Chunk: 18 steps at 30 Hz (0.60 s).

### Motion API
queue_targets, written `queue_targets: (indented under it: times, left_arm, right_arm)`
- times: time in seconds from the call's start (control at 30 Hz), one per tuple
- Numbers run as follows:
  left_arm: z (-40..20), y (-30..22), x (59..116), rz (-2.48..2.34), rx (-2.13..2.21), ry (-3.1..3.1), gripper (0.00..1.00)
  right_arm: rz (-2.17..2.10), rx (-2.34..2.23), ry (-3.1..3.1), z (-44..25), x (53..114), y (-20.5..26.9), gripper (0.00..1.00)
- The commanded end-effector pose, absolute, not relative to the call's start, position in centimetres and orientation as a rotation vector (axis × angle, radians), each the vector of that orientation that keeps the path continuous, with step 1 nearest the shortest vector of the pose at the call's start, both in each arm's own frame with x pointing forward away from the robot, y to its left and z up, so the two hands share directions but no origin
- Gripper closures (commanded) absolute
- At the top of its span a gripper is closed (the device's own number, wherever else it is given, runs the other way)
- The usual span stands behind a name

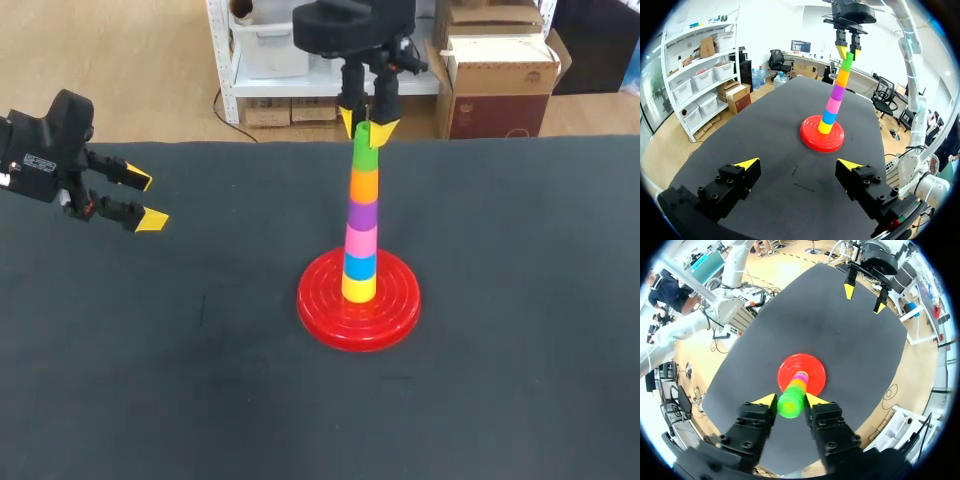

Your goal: Pick up and stack the cylinders on the red base in this order: pink,purple,orange,green

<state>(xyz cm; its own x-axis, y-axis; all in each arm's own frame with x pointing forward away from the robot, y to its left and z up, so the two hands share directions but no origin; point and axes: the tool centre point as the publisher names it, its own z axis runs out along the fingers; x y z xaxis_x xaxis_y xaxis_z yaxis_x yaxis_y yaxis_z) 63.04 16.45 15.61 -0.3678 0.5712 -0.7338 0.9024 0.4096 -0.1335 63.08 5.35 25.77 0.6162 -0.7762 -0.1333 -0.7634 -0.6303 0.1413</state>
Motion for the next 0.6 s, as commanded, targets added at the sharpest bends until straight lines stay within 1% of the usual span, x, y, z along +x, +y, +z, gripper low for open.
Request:
queue_targets:
  times: [0.03,0.37,0.47,0.6]
  left_arm:
    - [15.5,16.5,63.0,-0.716,1.248,2.063,0.00]
    - [15.5,16.5,63.0,-0.716,1.248,2.063,0.00]
    - [15.5,16.5,63.0,-0.716,1.248,2.063,0.00]
    - [15.5,16.5,63.0,-0.716,1.248,2.063,0.00]
  right_arm:
    - [-0.200,2.830,-1.326,26.1,62.0,5.2,0.00]
    - [-0.050,2.938,-1.386,30.2,62.5,5.2,0.00]
    - [0.018,2.985,-1.447,30.5,62.9,4.6,0.00]
    - [-0.026,3.046,-1.530,30.1,63.3,4.2,0.00]
